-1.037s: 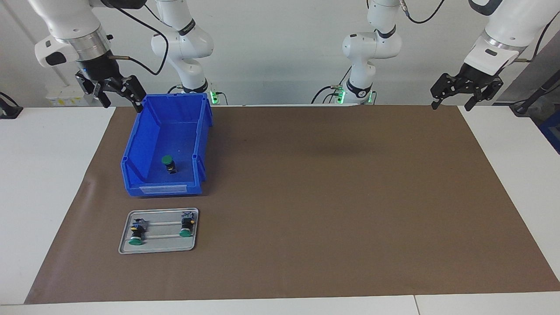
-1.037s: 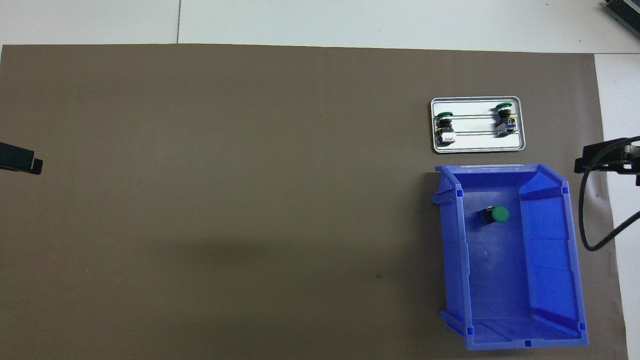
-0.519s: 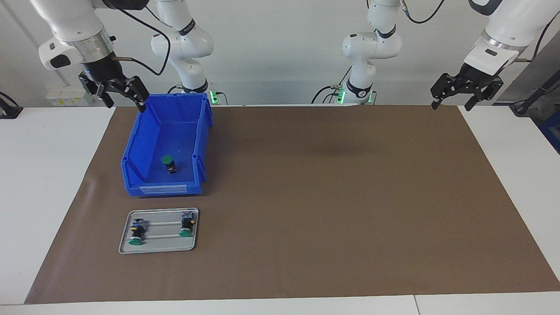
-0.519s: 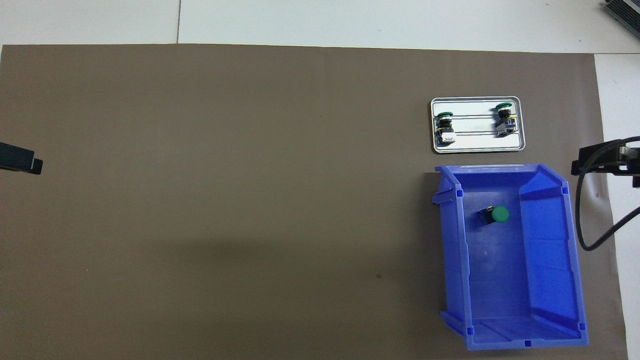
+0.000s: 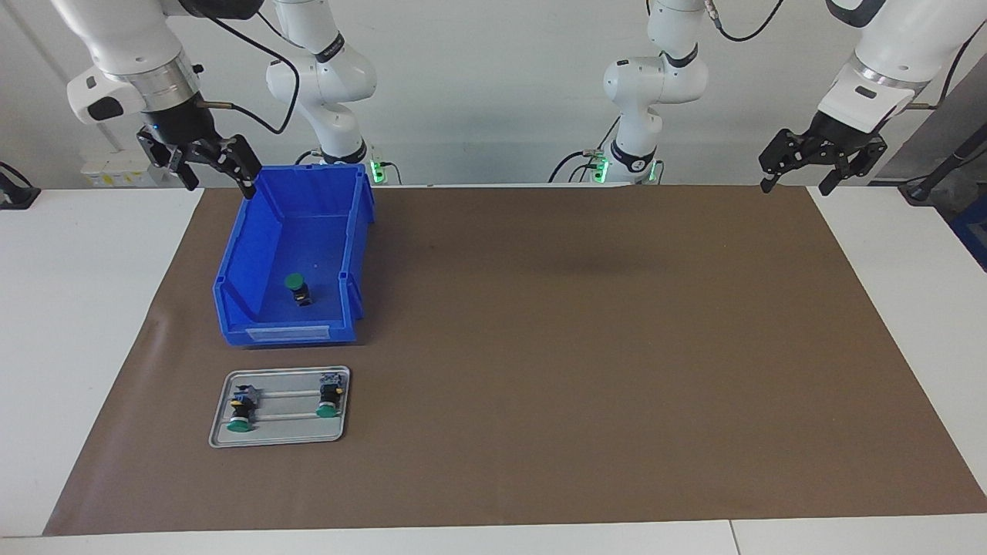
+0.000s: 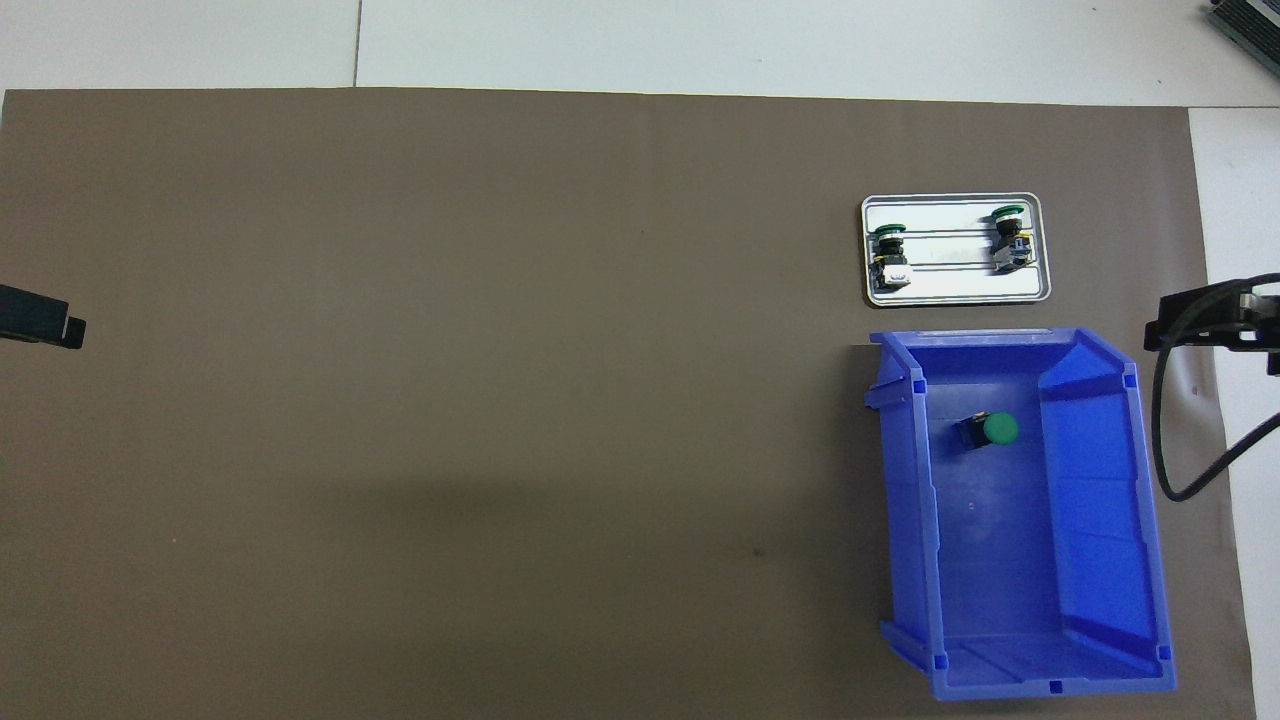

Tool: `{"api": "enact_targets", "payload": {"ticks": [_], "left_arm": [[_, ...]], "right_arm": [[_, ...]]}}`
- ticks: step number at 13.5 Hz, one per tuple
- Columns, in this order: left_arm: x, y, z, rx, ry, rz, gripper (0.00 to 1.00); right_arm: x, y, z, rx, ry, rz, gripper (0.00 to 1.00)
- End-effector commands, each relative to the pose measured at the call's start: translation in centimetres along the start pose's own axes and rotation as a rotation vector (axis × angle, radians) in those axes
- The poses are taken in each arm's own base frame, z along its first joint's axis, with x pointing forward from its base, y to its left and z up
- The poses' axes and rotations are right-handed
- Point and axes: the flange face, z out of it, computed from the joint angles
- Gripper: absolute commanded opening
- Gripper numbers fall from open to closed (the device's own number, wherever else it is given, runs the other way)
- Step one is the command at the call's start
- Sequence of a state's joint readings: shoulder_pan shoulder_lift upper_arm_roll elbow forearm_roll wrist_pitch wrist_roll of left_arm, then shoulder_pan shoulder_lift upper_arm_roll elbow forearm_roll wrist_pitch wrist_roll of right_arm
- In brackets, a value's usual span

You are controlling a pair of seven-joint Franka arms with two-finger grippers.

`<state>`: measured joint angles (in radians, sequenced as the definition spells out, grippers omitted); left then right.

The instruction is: Place and press button with both arms

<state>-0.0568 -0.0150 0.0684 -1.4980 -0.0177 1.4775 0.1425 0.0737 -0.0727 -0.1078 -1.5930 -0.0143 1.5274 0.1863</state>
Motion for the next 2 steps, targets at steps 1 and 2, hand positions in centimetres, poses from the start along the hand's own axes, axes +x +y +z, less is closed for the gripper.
{"api": "enact_targets", "payload": {"ticks": [1,2], "left_arm": [[-0.91,-0.03,-0.13,0.018,-0.008,-0.012,1.00],[-0.90,-0.01,-0.06,0.016,-0.009,-0.012,1.00]], "right_arm": [[-0.27,0.21,0.05,-0.007,-0.014,-0.013,1.00],[-0.25,0.19,0.03,-0.005,-0.013,-0.016,1.00]]}}
